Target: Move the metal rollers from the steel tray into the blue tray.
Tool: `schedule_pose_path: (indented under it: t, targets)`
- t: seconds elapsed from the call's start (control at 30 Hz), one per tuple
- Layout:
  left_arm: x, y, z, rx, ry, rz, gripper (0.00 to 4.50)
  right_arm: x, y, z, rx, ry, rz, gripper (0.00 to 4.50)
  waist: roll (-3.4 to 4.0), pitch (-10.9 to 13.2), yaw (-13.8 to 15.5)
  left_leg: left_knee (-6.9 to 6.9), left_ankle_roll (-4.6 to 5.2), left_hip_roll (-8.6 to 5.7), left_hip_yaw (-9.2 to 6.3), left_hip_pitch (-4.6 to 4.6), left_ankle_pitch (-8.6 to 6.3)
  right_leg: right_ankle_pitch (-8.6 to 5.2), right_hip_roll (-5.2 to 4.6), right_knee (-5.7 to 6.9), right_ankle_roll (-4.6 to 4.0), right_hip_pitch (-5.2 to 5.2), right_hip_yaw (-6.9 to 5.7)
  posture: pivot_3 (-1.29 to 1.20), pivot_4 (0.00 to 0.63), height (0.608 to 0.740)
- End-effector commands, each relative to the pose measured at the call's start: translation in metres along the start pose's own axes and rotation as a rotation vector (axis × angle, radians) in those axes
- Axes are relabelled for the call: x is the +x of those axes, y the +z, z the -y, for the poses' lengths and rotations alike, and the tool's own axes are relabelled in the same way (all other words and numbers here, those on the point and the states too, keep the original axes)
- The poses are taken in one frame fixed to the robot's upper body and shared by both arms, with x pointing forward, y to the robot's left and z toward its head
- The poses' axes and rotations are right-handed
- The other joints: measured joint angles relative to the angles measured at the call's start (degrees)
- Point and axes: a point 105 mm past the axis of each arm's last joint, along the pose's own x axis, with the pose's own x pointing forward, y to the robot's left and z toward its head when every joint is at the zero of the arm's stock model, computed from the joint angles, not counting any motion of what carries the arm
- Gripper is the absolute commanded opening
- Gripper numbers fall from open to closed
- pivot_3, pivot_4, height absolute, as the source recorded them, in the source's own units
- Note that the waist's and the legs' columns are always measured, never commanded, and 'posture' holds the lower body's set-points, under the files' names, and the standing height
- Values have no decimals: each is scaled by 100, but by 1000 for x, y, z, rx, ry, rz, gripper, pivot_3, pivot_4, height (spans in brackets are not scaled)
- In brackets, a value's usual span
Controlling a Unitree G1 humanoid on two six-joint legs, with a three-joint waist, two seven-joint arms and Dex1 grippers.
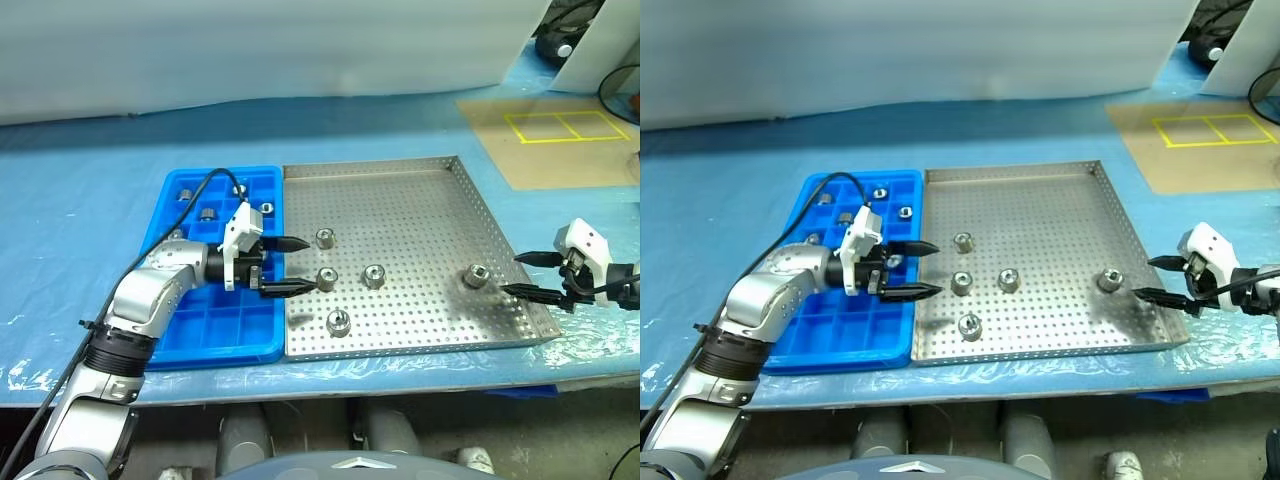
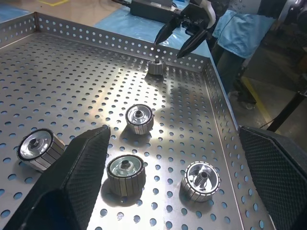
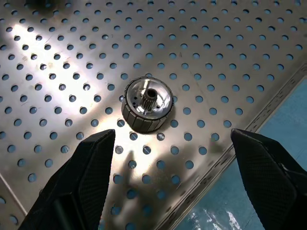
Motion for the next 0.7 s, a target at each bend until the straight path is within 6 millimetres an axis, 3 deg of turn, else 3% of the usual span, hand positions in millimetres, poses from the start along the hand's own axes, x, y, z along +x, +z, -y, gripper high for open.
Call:
schedule_pose_path:
  t: [0.03,0.43,0.7]
  targets:
    - [0,9,1,43,-12,11,4500,7,-2,2,0,-5,-7,3966,0,0,1,-1,0,0,0,2,0,0,0,0,1,2,-1,-120,150,740]
    - [-4,3,9,19,5,7,4500,27,-2,-19,-55,138,-46,3966,1,-1,21,-16,27,5,-1,-16,6,1,-2,-31,-1,1,-4,-94,150,740]
    - [-4,2,9,21,13,4,4500,38,-10,-18,-49,134,-61,3966,0,-1,8,-19,32,8,0,-17,3,1,-1,-48,-2,8,-3,-88,150,740]
